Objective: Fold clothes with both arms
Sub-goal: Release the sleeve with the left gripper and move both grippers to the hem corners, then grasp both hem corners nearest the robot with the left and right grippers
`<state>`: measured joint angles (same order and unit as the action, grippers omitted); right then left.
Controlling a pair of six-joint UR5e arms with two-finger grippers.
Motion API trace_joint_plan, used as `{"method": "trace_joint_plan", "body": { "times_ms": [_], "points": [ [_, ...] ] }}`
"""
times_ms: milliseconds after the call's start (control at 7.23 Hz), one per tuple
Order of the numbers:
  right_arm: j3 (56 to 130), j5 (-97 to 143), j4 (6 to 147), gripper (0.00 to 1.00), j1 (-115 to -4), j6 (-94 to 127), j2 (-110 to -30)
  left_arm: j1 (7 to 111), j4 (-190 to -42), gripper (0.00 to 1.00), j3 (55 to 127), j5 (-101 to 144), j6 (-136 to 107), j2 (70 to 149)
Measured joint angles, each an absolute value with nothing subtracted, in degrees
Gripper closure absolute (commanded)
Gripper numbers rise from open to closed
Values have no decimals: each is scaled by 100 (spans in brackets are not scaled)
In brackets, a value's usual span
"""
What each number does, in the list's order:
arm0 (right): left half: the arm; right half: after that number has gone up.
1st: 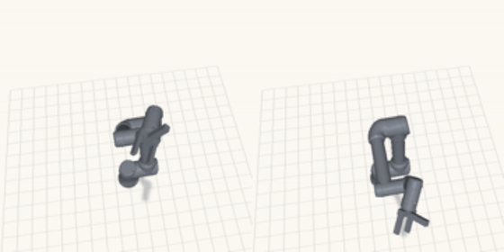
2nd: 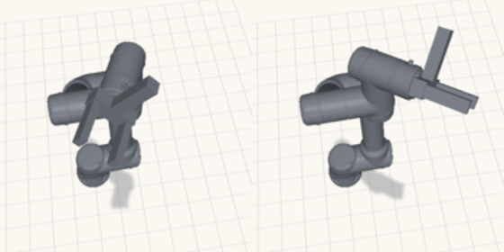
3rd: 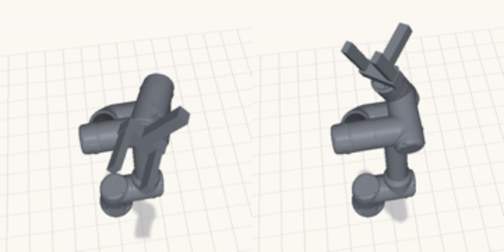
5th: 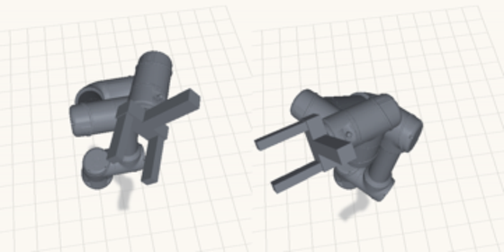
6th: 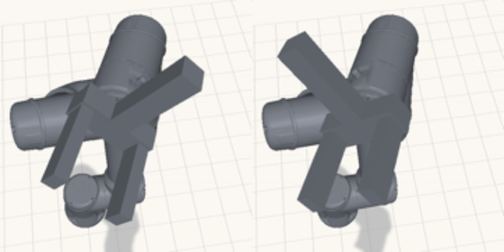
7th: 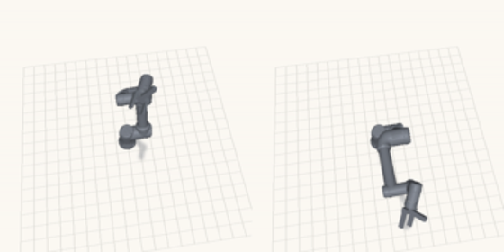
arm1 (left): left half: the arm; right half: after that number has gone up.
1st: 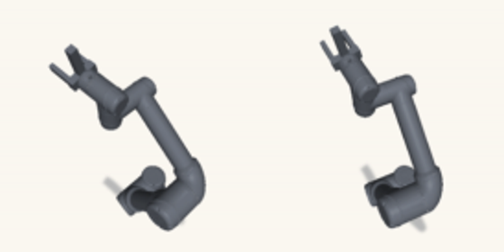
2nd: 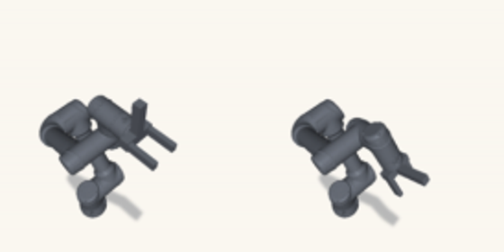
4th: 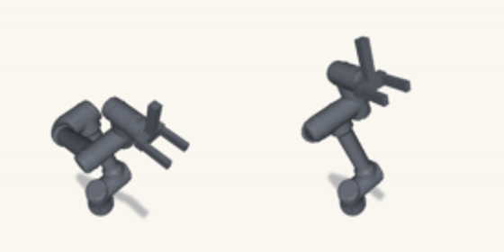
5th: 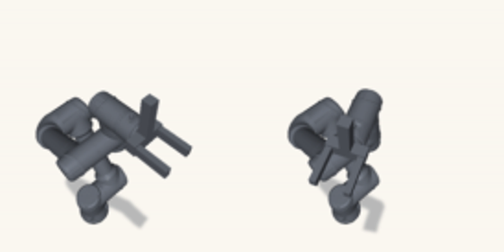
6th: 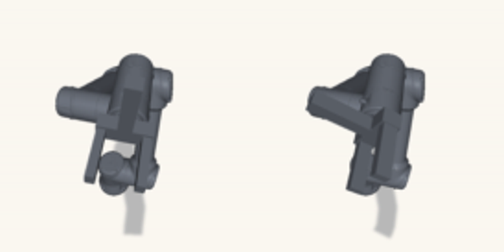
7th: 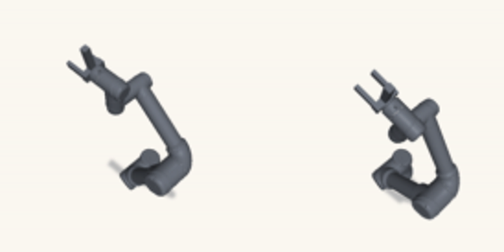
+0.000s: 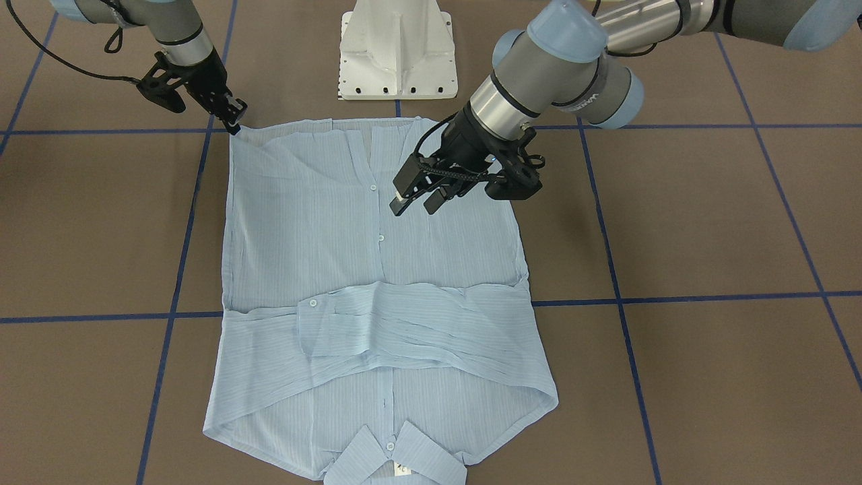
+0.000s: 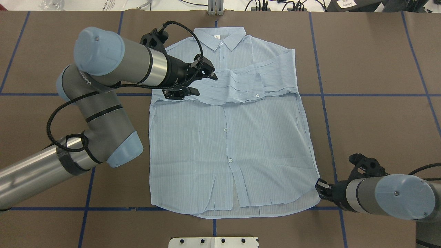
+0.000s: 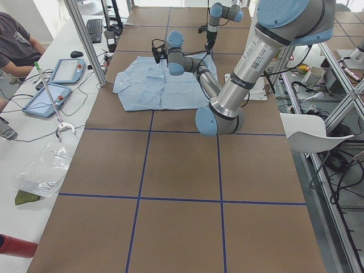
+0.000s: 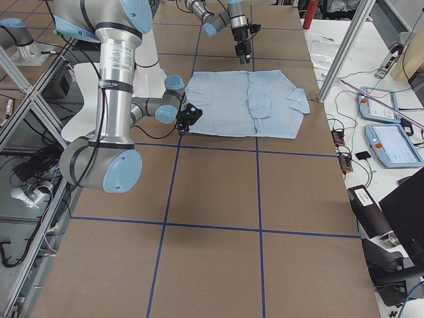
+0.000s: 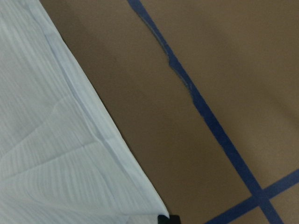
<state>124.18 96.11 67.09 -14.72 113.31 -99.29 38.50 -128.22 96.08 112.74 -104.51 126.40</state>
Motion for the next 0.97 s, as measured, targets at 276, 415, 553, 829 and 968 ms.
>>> {"method": "trace_joint_plan", "body": {
  "times_ms": [276,415,553,829,968],
  "points": [
    [12473,9697,6692,100,-1501,11301,-10005,3386,-12066,26,10528,10805,-10469,11937],
    [12477,9717,6690,100,-1510,11297,-10008,2835,-11327,26,11054,10231,-10496,11622],
    [12479,9725,6689,100,-1515,11295,-10005,2295,-10776,26,11429,9709,-10585,11333],
    [12480,9735,6689,100,-1522,11298,-9975,1566,-10422,30,11711,9130,-10814,10738],
    [12480,9737,6689,100,-1526,11296,-9965,1368,-10376,32,11725,9057,-10926,10551]
  ]
}}
